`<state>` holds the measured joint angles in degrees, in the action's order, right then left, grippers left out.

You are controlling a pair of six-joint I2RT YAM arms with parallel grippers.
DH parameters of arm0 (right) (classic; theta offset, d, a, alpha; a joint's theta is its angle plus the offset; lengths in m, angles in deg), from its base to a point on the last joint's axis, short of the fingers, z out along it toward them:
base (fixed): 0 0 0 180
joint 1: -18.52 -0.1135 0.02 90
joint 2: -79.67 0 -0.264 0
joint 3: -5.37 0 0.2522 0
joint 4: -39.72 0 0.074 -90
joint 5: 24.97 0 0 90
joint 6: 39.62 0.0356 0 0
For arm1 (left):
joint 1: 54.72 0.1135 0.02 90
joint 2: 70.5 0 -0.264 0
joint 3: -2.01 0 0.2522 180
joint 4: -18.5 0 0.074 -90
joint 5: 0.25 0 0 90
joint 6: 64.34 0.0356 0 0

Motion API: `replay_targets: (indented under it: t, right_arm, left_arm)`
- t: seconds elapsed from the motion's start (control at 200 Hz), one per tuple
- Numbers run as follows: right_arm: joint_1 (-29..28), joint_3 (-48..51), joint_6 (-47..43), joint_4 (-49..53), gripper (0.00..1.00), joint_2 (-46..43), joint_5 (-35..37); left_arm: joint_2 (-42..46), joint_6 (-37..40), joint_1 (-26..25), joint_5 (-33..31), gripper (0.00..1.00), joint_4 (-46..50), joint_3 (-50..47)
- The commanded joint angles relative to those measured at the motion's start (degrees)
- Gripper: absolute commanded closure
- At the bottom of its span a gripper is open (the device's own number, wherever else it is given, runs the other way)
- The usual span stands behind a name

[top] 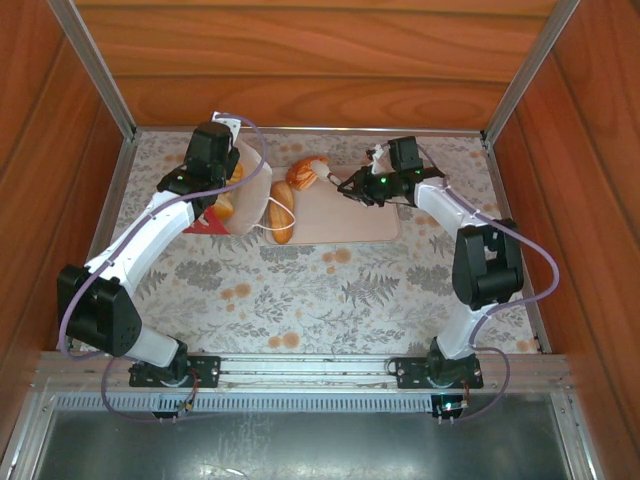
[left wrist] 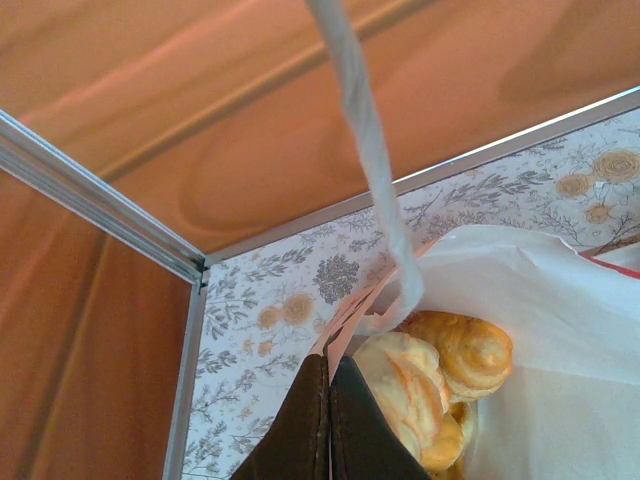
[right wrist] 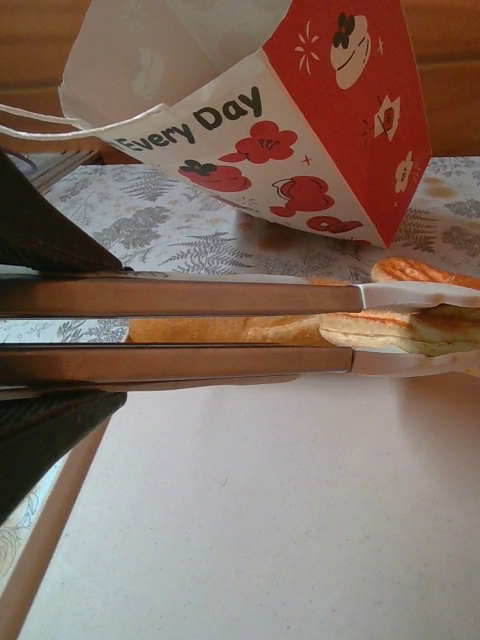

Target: Take the fake bread out of the paper bag

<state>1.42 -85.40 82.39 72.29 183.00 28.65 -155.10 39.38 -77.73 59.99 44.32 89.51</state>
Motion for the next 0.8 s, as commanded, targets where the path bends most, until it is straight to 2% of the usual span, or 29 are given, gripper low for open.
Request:
replay_targets:
  t: [0.0,0.155,0.37,0.595,0.699,0.794]
  right_arm:
    - [0.6,-2.4,-1.7,-1.9,0.83,0.8,-4.1]
    - [0.7,-2.8,-2.0,-0.5,0.82,2.2,-4.3]
    - [0.9,-3.5,-3.2,3.3,0.76,4.0,-1.1]
    - [1.1,-3.5,-4.2,6.4,0.63,3.6,3.5]
    - [1.0,-3.4,-4.2,7.0,0.52,3.3,4.2]
    - [1.1,-3.3,-4.3,7.4,0.5,3.2,4.6]
  left_arm:
    - [-0.8,0.3,-0.4,-0.8,1.0,-0.4,2.9]
    - [-1.1,0.1,-0.4,-0.6,1.0,-0.4,3.1]
    - [-1.1,-0.2,-0.4,-0.4,1.0,-0.2,3.3]
    - [-0.9,-0.3,-0.4,-0.2,1.0,-0.1,3.3]
    - [-0.9,-0.3,-0.5,-0.2,1.0,0.0,3.3]
    - [-0.7,-0.4,-0.5,-0.1,1.0,-0.1,3.3]
